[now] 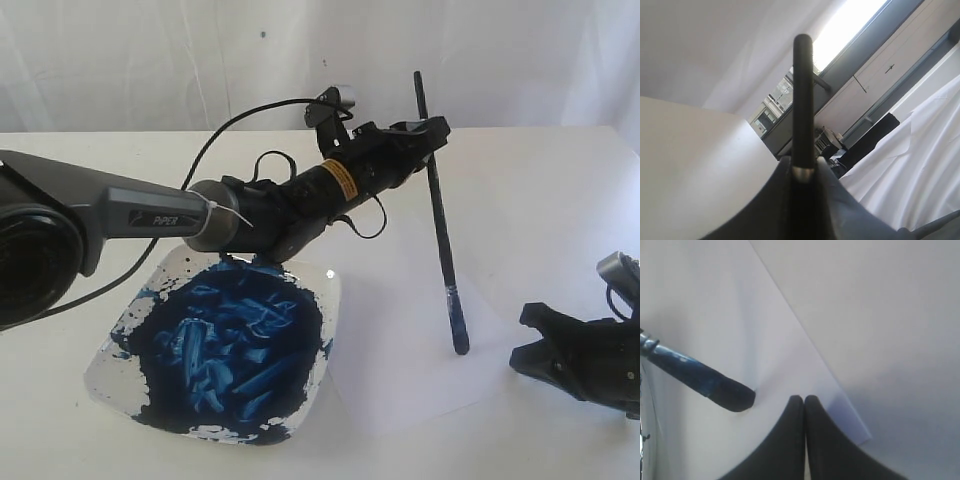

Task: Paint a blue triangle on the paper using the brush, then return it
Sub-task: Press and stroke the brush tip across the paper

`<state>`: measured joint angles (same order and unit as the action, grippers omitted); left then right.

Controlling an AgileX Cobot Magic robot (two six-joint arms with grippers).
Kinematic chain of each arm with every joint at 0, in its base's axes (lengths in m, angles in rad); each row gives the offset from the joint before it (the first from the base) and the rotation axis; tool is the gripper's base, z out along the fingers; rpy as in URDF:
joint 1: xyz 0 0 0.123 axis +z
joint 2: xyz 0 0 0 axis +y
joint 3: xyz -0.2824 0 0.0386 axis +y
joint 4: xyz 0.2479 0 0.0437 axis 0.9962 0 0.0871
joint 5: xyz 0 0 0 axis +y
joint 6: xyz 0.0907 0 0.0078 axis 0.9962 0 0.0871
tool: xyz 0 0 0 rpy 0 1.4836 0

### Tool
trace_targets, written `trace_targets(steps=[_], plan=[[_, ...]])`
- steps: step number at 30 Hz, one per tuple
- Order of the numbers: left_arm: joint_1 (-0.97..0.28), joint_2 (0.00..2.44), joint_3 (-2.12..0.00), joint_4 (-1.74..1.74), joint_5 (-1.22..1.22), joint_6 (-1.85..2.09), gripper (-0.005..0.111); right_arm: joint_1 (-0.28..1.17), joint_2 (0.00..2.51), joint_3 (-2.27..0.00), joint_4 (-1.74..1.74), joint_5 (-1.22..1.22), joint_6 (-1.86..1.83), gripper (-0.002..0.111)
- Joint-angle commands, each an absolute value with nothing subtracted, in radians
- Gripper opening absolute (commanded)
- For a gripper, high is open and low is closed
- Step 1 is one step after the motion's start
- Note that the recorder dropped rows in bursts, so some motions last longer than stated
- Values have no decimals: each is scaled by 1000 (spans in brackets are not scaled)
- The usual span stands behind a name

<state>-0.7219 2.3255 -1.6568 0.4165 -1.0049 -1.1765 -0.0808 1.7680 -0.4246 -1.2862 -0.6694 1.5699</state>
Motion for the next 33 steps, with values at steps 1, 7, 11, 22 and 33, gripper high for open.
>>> trace_targets(steps=[1, 7, 11, 22, 33], plan=[[-723, 2319, -1666, 419, -1025, -1185, 0, -79, 1772, -428, -1294, -666, 1571, 0], [-723, 2319, -1666, 419, -1023, -1177, 0, -79, 1772, -428, -1294, -666, 1571, 0], [-721, 2321, -1666, 419, -1016, -1173, 0, -79, 1772, -428, -1294, -666, 1571, 0], [-710, 2327, -1666, 421, -1000, -1147, 0, -79, 1772, -428, -1294, -666, 1571, 0], [-687, 2327, -1666, 421, -994, -1121, 0, -79, 1772, -428, -1294, -666, 1571, 0]])
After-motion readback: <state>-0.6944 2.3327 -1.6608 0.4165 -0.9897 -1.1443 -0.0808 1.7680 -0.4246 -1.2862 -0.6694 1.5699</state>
